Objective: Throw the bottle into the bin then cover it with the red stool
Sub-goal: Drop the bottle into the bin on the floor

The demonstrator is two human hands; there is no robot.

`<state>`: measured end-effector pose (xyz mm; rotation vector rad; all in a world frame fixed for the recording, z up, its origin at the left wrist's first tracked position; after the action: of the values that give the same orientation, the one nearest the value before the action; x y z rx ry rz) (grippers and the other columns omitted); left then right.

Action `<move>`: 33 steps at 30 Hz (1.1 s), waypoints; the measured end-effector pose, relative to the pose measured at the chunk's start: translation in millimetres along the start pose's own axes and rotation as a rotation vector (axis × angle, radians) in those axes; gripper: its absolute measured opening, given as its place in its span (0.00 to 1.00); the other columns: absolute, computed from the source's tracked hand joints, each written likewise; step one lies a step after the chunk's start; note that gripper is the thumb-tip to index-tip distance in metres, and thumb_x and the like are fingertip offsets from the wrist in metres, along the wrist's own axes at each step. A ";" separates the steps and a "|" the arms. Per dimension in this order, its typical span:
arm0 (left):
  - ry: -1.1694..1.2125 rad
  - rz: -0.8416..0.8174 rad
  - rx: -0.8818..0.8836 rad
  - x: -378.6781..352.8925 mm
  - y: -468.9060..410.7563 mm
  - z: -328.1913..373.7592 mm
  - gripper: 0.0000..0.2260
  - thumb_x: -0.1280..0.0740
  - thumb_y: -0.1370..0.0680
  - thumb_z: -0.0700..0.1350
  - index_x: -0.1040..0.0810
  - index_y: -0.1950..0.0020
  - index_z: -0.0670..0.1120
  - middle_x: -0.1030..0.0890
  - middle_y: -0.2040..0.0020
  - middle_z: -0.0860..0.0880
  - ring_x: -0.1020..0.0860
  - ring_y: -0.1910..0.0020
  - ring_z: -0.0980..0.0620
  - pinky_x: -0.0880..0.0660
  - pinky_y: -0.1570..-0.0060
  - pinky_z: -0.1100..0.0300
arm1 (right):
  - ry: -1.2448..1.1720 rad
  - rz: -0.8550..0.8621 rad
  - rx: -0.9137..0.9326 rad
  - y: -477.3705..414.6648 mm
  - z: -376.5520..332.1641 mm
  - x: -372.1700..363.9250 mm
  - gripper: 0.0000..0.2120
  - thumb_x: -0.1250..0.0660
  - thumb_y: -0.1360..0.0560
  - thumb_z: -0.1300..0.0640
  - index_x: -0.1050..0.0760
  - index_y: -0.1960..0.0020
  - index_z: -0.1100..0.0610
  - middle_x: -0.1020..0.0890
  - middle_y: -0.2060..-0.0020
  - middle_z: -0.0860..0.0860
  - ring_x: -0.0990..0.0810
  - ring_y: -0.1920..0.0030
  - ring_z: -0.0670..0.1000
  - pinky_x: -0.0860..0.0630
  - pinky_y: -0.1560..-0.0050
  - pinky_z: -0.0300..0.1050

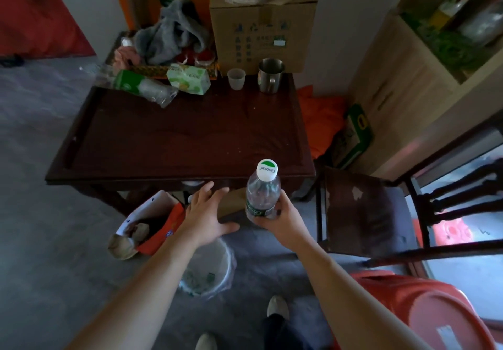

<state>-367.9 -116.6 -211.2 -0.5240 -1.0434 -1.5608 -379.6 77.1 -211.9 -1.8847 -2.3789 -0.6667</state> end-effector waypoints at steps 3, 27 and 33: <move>-0.016 -0.008 -0.008 7.3 18.7 -21.1 0.41 0.25 0.34 0.59 0.41 0.26 0.58 0.51 0.22 0.50 0.52 0.23 0.46 0.46 0.28 0.43 | -0.010 0.008 -0.008 16.7 -0.2 -25.7 0.27 0.20 0.35 0.56 0.29 0.45 0.37 0.18 0.48 0.41 0.20 0.49 0.36 0.22 0.47 0.38; -0.023 -0.028 0.035 19.5 108.5 -119.1 0.41 0.26 0.34 0.59 0.41 0.26 0.56 0.51 0.22 0.50 0.52 0.23 0.45 0.47 0.26 0.44 | 0.035 -0.062 -0.068 83.4 11.2 -132.6 0.29 0.21 0.34 0.59 0.33 0.42 0.42 0.22 0.52 0.36 0.23 0.54 0.34 0.29 0.58 0.29; 0.020 0.015 0.040 11.6 104.8 -126.0 0.40 0.25 0.33 0.57 0.41 0.26 0.56 0.50 0.23 0.51 0.50 0.24 0.46 0.44 0.26 0.45 | 0.046 -0.112 -0.081 75.3 36.7 -142.1 0.31 0.21 0.35 0.59 0.33 0.40 0.42 0.23 0.50 0.36 0.24 0.51 0.37 0.30 0.50 0.33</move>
<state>-246.8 -226.0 -230.8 -0.4867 -1.0505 -1.5259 -263.1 -27.9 -262.7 -1.7551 -2.4796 -0.8175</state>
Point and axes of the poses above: each hand's wrist, its own y-axis away from the middle knuckle, its own x-axis out of the back of the hand, z = x × y, the point moved 7 cm from there along -y, towards the middle knuckle
